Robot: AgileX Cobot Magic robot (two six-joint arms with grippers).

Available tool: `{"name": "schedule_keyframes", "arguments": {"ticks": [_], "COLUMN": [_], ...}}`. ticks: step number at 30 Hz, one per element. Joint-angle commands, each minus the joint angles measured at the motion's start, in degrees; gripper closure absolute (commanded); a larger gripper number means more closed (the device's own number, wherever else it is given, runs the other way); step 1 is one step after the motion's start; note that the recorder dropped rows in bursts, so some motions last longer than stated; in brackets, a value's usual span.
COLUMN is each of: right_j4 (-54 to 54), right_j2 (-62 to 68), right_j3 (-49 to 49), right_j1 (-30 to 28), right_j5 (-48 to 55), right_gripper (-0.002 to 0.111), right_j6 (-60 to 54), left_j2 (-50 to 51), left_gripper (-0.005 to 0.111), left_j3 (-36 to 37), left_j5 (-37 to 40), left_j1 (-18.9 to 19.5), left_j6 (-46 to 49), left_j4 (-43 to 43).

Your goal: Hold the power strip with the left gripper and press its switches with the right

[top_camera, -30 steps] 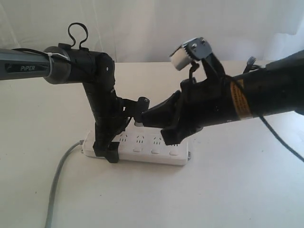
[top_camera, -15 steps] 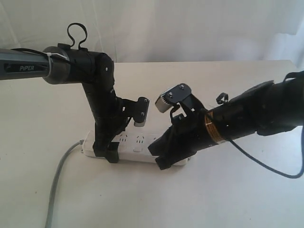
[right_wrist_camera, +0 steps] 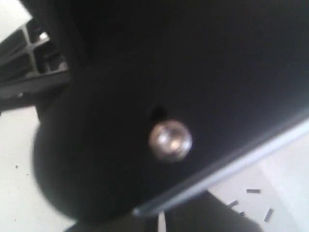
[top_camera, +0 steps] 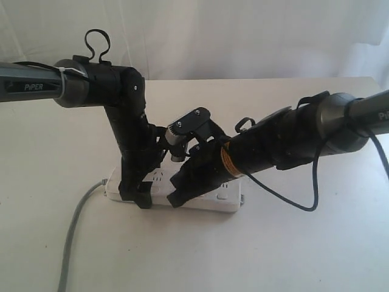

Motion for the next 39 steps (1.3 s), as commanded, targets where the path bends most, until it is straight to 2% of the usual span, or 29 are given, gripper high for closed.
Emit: {"name": "schedule_keyframes", "arguments": {"ticks": [1, 16, 21, 23, 30, 33, 39], "right_j4": [2.18, 1.95, -0.25, -3.23, -3.23, -3.23, -2.69], "right_j2": [0.88, 4.73, 5.93, 5.93, 5.93, 3.75, -4.29], "right_j3": [-1.18, -1.19, -1.08, -1.08, 4.90, 3.89, 2.13], "right_j1": [-0.02, 0.07, 0.07, 0.07, 0.22, 0.22, 0.22], "right_j5": [0.72, -1.83, 0.14, 2.74, 7.08, 1.86, 4.15], "right_gripper": [0.108, 0.108, 0.108, 0.108, 0.108, 0.108, 0.108], "right_j6": [-0.91, -0.57, 0.22, 4.65, 5.78, 6.49, 5.54], "left_j2": [8.11, 7.78, 7.78, 7.78, 7.78, 7.78, 7.78], "left_gripper": [0.107, 0.107, 0.107, 0.107, 0.107, 0.107, 0.107], "left_j3": [5.45, 5.22, 5.22, 5.22, 5.22, 5.22, 5.22], "left_j5": [6.96, 6.01, 6.01, 5.88, 5.11, 4.98, 4.39], "left_j1": [-0.63, -0.63, -0.63, -0.63, -0.63, -0.63, -0.63], "left_j6": [0.20, 0.56, 0.56, 0.56, 0.56, 0.66, 0.66], "left_j4": [-3.11, -3.11, -3.11, -3.11, -3.11, -3.11, -3.11]}}
